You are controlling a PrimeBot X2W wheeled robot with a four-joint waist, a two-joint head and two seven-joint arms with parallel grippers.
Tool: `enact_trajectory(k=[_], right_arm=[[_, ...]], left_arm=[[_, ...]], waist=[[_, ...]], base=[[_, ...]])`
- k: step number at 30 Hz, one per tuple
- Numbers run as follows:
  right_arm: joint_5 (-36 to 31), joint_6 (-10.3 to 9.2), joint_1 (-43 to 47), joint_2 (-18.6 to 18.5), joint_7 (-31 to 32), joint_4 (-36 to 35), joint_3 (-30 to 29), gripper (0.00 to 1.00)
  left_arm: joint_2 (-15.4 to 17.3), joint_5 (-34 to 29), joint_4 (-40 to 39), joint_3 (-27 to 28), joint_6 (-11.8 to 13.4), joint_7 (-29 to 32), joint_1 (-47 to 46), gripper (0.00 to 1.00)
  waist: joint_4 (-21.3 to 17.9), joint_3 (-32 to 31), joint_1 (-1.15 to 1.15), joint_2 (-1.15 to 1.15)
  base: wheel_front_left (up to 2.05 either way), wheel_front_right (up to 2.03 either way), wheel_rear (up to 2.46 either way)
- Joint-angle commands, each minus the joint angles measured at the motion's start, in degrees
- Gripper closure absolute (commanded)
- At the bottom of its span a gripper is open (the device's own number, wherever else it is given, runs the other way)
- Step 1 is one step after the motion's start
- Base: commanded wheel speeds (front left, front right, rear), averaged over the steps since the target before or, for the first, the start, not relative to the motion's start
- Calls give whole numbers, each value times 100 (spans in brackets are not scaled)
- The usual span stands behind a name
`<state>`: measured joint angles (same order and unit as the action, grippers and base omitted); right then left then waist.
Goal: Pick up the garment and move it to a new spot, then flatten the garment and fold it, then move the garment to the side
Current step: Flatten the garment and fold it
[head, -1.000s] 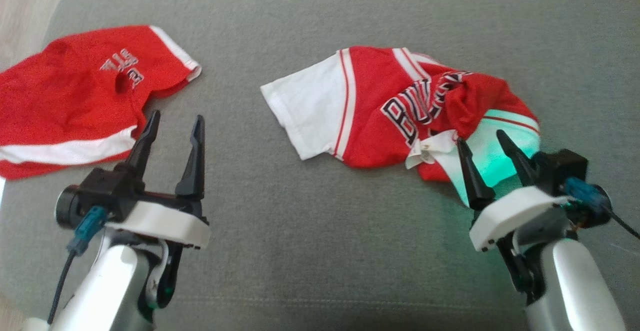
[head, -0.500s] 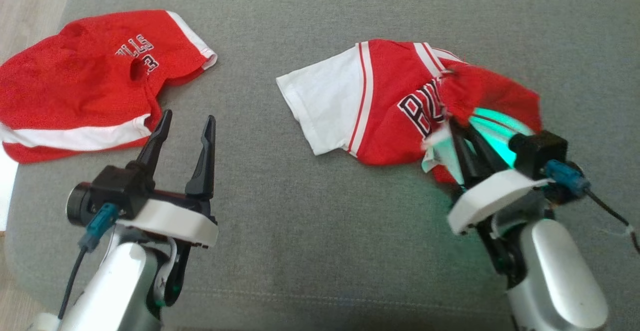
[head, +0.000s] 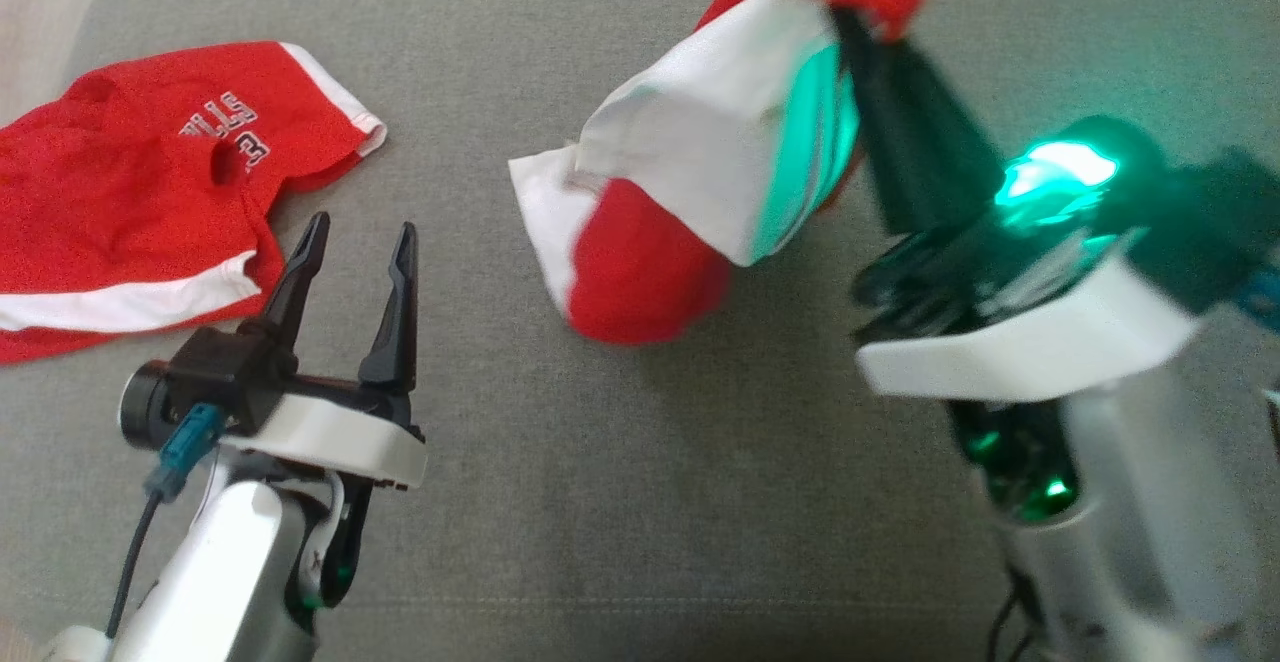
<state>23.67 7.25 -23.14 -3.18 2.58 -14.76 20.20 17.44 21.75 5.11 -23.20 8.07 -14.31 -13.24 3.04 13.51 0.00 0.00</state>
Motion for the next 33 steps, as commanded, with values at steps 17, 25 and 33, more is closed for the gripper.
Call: enact_trajectory(k=[17,25,33], right_arm=[[-425,24,1219,-3,345,1686,-2689,100],[-934,24,1168,-176,3,2274,-3277,0],[-1668,24,1406,-199,-606,1492,-3240,0]], left_arm=[[73,-75,-162,267,-67,-69,-364,0],[51,-127,-153,259,-83,-69,-442,0],[-10,-171,-208,403,-5,-69,-261,0]], waist=[[-143,420,0,0],[-126,487,0,0],[-120,241,0,0]], base=[[0,0,0],[0,0,0],[0,0,0]])
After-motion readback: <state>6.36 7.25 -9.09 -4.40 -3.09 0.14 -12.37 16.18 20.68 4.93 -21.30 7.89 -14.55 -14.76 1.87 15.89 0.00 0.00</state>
